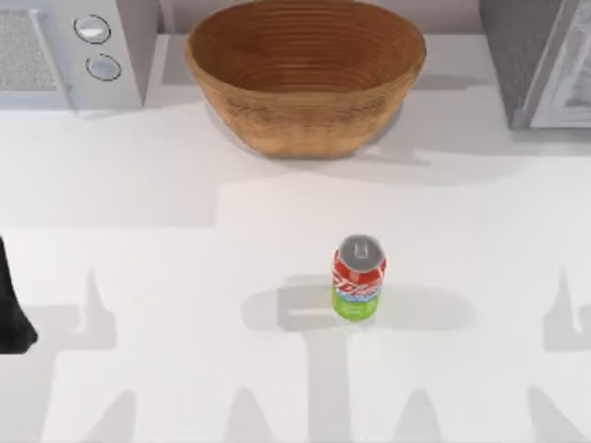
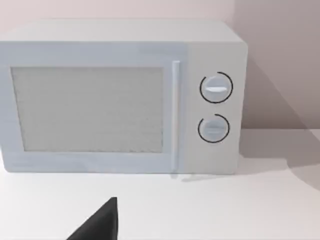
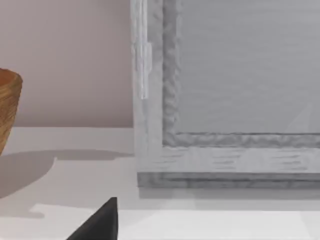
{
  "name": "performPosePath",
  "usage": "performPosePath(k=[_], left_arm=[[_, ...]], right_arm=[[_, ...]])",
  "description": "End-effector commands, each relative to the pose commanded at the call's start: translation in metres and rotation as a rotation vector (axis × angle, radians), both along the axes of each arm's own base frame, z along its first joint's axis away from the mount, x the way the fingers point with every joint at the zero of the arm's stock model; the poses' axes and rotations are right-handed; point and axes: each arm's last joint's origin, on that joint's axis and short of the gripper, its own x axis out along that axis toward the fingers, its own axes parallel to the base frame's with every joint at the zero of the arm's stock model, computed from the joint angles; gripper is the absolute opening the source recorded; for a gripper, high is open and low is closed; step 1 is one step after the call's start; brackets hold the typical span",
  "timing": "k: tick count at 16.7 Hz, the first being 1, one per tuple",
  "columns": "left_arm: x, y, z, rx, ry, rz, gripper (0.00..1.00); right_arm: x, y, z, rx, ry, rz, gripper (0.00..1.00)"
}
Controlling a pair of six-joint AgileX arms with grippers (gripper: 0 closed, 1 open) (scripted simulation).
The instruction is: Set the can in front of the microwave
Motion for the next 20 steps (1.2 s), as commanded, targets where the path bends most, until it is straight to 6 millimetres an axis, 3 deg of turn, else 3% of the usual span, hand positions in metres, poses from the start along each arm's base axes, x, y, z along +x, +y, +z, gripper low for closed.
performPosePath(k=[5, 11, 16, 20], left_arm=[[0.001, -0.003, 0.003, 0.008, 0.065, -0.025, 1.00], [0.017, -0.019, 0.030, 0.066, 0.421, -0.163, 1.00], [0.056, -0.052, 0.071, 0.173, 0.784, -0.320, 1.00], [0.105, -0.101, 0.095, 0.292, 1.056, -0.435, 1.00]], right_arm=[[0.000, 0.000, 0.000, 0.000, 0.000, 0.000, 1.00], [0.000, 0.000, 0.000, 0.000, 0.000, 0.000, 1.00], [0.000, 0.000, 0.000, 0.000, 0.000, 0.000, 1.00], [0.000, 0.000, 0.000, 0.000, 0.000, 0.000, 1.00]])
